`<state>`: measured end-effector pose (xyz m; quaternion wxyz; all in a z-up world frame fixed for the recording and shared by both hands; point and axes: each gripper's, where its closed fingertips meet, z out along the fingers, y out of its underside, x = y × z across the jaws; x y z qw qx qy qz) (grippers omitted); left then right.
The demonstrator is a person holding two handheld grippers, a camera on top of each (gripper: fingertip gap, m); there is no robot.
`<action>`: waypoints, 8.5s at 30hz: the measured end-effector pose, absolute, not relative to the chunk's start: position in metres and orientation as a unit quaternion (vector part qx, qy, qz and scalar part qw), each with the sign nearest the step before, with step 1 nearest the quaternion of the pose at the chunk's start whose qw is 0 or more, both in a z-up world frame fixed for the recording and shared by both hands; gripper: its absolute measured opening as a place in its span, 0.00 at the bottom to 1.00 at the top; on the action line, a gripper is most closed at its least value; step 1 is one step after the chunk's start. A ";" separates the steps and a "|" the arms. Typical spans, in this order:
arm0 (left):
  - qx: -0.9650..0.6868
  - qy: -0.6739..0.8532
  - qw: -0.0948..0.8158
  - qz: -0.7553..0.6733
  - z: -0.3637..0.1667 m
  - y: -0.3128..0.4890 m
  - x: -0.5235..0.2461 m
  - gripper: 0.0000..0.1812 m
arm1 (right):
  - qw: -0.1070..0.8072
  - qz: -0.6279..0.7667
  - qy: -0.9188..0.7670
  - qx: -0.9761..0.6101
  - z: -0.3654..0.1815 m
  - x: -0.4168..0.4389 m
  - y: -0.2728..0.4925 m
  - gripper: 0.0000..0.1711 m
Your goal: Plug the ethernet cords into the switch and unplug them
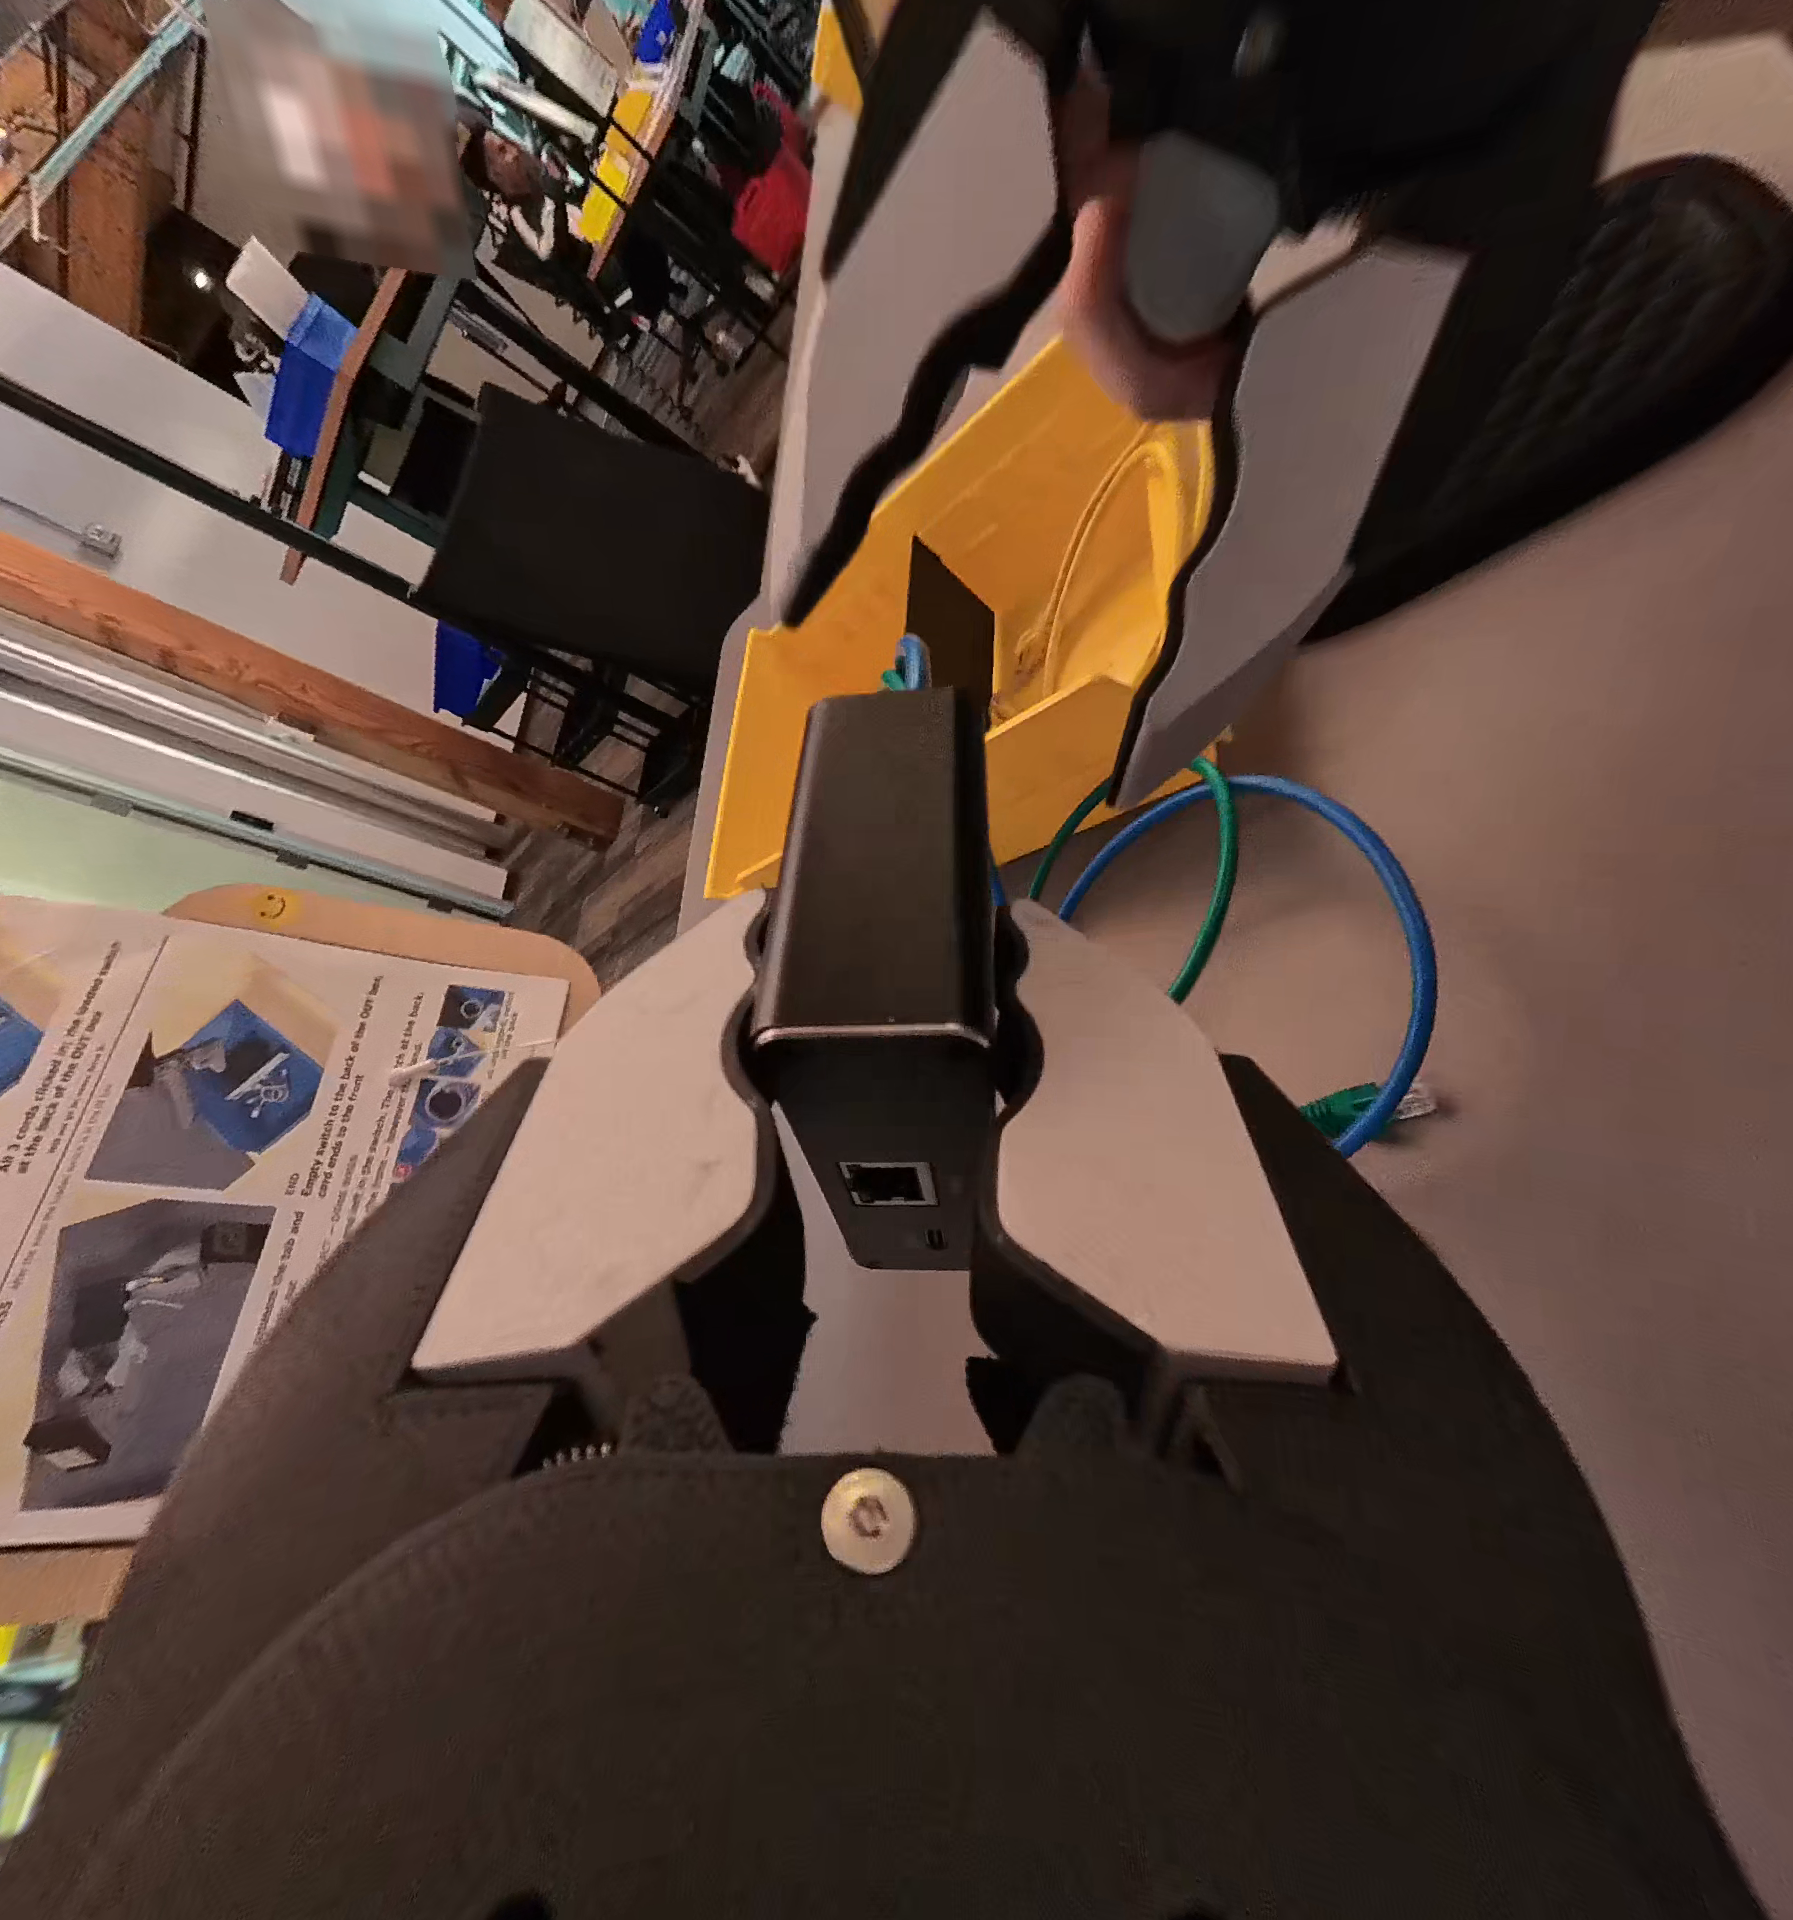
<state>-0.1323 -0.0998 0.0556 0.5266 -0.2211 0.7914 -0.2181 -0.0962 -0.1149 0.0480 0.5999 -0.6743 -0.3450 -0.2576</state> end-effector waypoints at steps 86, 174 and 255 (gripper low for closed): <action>-0.168 0.676 0.718 0.015 0.081 -0.062 -0.116 0.20 | 0.422 -0.431 -0.557 -0.570 0.092 -0.135 -0.098 0.13; -0.423 0.483 0.709 -0.293 0.171 0.067 -0.202 0.20 | 0.324 -0.364 -0.377 -0.787 0.164 0.070 -0.111 0.09; -0.202 0.614 0.336 -0.685 0.154 -0.153 -0.175 0.19 | 0.705 0.146 -0.293 -0.629 0.097 -0.178 -0.125 0.20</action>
